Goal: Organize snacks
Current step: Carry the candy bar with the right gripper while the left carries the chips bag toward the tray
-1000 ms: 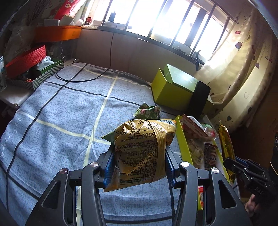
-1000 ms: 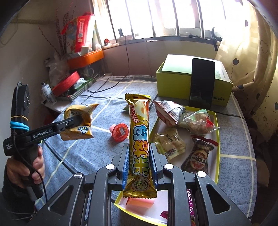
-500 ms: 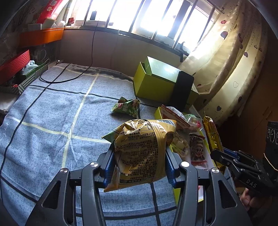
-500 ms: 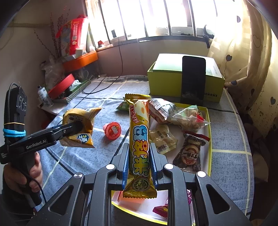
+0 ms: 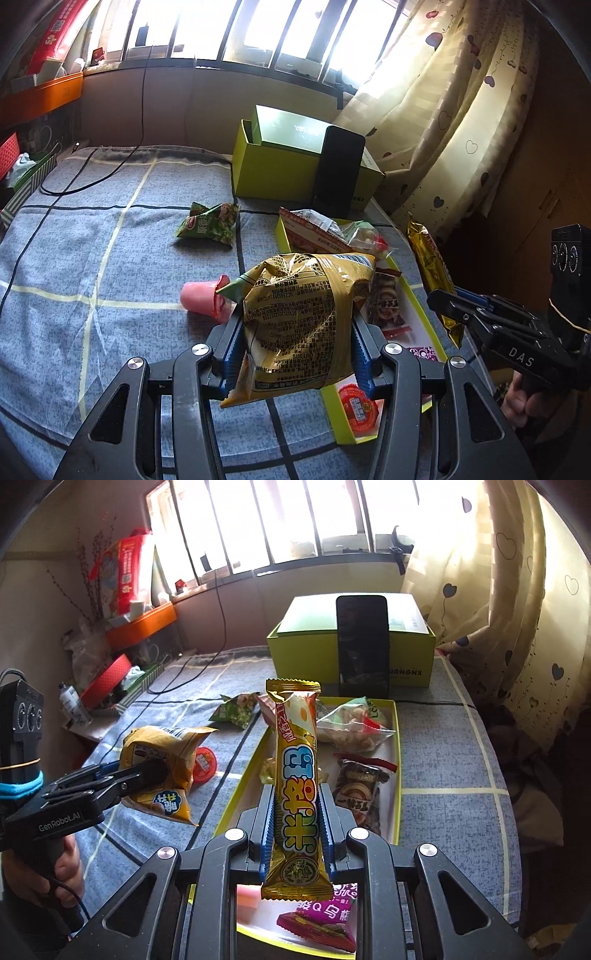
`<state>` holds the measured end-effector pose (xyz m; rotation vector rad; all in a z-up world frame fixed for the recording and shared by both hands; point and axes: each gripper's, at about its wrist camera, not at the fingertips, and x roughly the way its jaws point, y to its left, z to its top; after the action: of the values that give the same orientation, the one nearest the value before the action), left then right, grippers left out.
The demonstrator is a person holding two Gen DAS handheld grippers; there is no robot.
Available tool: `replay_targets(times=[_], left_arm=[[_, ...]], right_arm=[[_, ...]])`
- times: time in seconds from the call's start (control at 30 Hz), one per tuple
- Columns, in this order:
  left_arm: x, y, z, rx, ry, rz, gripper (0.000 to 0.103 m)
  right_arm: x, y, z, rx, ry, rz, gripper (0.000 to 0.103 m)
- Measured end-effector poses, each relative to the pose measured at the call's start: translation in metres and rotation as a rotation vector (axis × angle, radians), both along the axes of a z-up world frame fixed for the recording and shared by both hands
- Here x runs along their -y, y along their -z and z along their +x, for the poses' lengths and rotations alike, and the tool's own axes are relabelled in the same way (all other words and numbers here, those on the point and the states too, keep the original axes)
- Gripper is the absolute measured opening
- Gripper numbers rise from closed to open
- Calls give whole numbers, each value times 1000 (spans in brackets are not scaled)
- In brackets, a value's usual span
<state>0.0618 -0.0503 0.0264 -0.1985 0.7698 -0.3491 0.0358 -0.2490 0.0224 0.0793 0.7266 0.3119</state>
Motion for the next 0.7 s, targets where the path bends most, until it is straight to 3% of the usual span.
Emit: replay_targets(times=[0.7], left_arm=[[52, 19, 12, -45, 158, 97, 51]], right_arm=[[31, 33, 19, -90, 88, 32, 19]])
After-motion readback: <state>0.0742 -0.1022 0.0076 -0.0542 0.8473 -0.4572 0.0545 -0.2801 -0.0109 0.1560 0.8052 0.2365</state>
